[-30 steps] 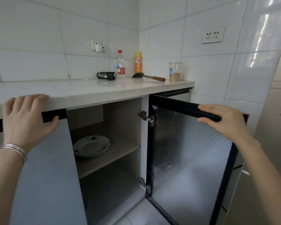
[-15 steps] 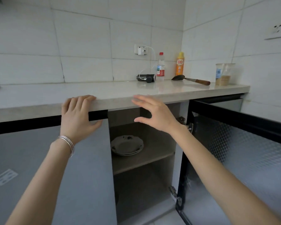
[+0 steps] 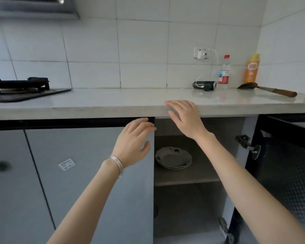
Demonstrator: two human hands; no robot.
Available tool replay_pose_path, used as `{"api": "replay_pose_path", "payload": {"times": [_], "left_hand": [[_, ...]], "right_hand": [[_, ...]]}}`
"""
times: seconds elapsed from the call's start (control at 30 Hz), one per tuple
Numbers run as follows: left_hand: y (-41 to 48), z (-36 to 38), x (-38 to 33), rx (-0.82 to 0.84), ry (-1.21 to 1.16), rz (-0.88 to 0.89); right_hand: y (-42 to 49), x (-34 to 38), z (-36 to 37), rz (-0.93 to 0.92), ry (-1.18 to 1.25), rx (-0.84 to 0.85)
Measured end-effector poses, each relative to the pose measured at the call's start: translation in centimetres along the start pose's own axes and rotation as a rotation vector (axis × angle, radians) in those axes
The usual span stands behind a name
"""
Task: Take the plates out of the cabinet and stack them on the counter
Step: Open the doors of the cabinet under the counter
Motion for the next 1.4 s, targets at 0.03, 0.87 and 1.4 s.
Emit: {"api": "replay_pose_path", "payload": {"times": [0.03,0.87,1.4], "left_hand": [[-0.2,1.0,-0.9,0.054,0.037,0.064],[-5.7,-6.0,-8.9,0.023,0.307,0.304],[-9.6,-14.7,-10.5,-0.145,0.419,0.211]], "right_hand": [[-0.1,0.0,0.1,-0.003,0.009,-0.019],[-0.8,-0.1,-0.2,-0.140,0.012,-0.049],[-1.2,6.8,-2.6,-0.151,0.251,-0.129]]}}
Point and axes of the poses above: each hand's wrist, its own y-axis towards the middle knuckle, its own z-axis out of the palm, x = y × z, the point moved 7 cm from there along y, towards the middle knuckle, and after that the axes turned 7 degrees about -x, right-handed, at the moved point
